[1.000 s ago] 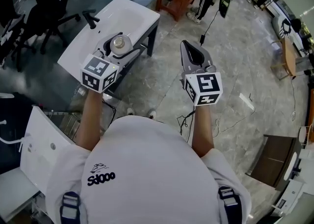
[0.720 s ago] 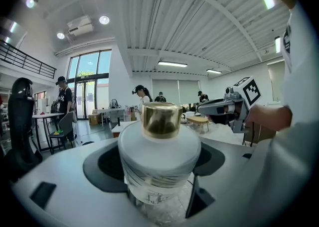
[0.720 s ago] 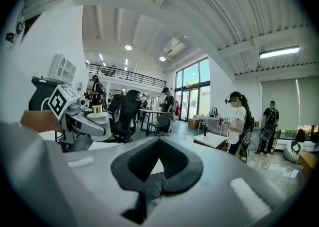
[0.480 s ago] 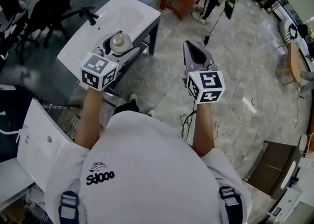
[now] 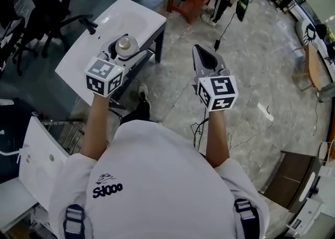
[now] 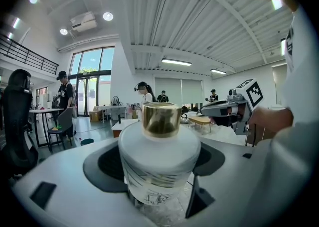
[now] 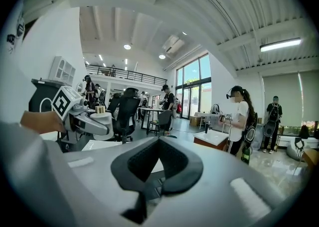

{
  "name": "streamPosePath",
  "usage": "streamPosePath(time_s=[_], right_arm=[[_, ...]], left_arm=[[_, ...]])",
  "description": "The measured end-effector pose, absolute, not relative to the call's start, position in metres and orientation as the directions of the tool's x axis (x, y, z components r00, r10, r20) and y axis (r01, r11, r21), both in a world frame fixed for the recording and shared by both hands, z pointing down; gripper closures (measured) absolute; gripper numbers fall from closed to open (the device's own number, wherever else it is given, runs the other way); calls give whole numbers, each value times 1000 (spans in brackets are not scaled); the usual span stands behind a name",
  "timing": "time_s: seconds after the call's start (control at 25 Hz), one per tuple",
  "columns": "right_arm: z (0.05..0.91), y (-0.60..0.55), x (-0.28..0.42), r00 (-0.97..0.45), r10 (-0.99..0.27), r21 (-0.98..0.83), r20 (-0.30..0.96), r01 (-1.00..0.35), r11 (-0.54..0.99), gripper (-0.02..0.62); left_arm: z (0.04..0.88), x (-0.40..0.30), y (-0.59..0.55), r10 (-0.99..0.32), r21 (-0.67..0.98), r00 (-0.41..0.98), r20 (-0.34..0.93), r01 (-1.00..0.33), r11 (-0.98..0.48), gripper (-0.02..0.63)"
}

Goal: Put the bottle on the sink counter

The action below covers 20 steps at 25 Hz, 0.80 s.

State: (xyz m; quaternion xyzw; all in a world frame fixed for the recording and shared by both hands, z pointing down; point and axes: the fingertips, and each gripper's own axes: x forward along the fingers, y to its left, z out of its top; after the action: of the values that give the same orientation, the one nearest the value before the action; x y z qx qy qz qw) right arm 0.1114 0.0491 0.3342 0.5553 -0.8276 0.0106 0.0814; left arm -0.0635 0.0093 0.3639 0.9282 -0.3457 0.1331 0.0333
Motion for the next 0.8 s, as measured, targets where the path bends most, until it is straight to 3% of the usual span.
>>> streamPosePath(time_s=[0.8], right_arm=[[338, -134, 145, -318, -934, 75, 162, -940, 333, 586]], left_arm=[[369, -31, -180, -605, -23, 747, 277, -624, -781, 255]])
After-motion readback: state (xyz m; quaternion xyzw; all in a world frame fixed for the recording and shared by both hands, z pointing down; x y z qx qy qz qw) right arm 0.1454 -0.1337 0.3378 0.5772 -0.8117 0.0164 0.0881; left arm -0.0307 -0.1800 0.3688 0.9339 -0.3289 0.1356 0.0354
